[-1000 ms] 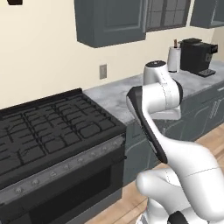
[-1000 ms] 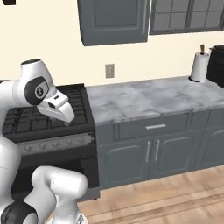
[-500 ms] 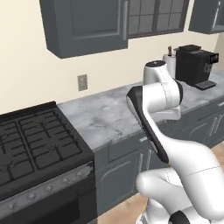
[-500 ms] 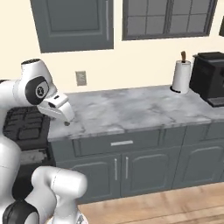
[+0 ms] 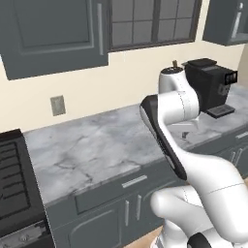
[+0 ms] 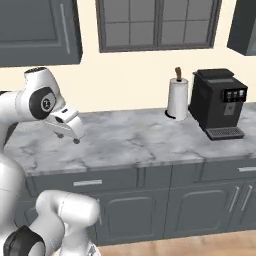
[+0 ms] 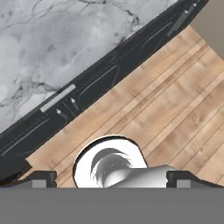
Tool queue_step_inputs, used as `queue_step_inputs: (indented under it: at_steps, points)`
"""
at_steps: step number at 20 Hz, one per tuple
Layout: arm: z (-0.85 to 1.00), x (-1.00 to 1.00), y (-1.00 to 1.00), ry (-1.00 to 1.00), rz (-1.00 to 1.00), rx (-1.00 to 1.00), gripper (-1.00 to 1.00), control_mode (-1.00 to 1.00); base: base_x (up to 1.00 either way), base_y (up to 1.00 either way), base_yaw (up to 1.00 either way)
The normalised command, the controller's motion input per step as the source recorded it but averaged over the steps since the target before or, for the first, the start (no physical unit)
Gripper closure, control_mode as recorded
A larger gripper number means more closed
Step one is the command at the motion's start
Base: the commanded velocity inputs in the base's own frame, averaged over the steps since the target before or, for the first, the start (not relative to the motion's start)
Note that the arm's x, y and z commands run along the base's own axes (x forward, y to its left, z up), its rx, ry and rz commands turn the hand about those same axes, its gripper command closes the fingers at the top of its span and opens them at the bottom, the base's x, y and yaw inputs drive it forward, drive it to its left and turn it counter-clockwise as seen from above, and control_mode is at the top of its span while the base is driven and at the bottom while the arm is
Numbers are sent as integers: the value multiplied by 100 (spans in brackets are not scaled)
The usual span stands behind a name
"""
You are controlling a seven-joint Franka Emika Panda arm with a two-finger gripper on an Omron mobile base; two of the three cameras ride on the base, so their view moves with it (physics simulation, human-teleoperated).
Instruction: Move the cutting board and knife to the sink. Then move spray from the cabinet to the counter.
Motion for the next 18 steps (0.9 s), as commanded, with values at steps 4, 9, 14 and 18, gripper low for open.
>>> queue_step_inputs:
  at_steps: [4, 9, 14, 18]
  points:
    - [0, 0, 0, 0, 0, 0, -100, 100, 57, -100, 17]
    - [0, 0, 0, 0, 0, 0, -100, 100, 54, -100, 17]
    - [0, 0, 0, 0, 0, 0, -100, 100, 54, -100, 16]
    - [0, 0, 0, 0, 0, 0, -100, 100, 55, -100, 16]
